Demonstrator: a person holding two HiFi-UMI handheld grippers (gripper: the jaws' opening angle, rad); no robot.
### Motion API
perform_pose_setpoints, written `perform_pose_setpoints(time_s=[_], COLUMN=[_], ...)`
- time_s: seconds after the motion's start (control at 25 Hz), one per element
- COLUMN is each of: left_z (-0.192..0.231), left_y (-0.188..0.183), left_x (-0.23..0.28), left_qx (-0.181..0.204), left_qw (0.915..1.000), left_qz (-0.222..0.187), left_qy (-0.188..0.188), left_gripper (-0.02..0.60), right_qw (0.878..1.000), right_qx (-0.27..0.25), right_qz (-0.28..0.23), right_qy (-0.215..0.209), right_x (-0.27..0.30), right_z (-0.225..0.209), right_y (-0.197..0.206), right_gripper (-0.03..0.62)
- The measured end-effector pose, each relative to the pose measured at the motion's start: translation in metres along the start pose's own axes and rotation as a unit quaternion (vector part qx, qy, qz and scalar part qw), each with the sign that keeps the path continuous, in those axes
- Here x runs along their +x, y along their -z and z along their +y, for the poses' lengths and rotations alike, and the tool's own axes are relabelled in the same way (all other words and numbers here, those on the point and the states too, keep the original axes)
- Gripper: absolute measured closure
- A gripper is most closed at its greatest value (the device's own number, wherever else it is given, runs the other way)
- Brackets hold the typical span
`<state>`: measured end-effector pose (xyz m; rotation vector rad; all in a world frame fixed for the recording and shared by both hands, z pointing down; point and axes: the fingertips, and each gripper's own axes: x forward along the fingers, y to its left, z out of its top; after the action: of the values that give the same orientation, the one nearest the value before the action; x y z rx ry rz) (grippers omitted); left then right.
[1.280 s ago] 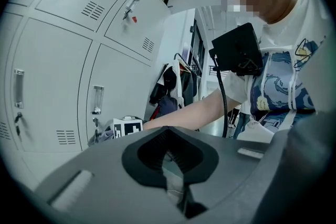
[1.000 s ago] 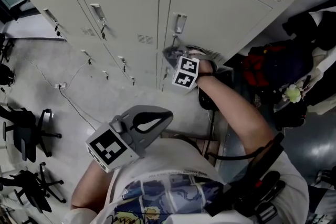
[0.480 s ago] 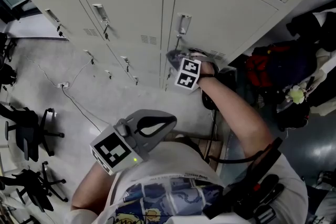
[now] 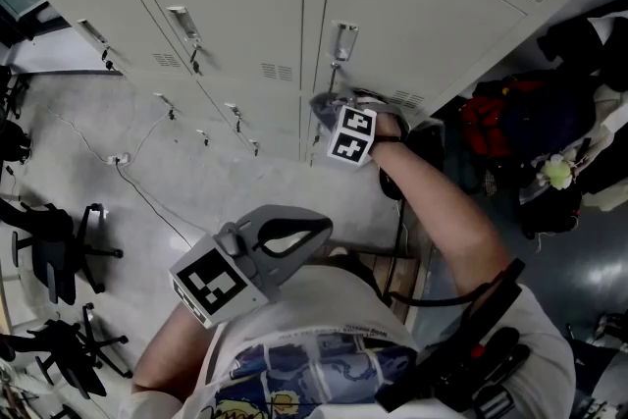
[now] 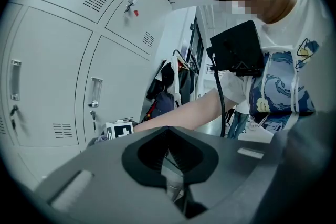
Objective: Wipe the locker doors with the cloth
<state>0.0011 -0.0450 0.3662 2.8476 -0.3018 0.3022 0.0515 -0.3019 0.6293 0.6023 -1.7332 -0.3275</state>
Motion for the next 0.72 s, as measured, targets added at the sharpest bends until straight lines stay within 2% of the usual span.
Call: perform_pose_setpoints(time_s=[0.4,0.72], left_z=[0.000,-0.004], left_y=[0.005,0.004], left_x=[-0.003,-0.007], left_qx=[0.002,0.005], left_qw=[1.0000,0.9999], left_qz=[0.007,-0.001], left_qy=[0.004,0.010], left_gripper=[0.577,0.577], right_qw=[1.000,0.993], right_qx=[0.019,0.095], right_qz=[-0.009,-0.032], right_qy=[-0.013,-0.060], right_x=[0.007,0.001], right_z=[0.002,0.013], right_y=[-0.003,-0.001], right_gripper=[0.508,0.507])
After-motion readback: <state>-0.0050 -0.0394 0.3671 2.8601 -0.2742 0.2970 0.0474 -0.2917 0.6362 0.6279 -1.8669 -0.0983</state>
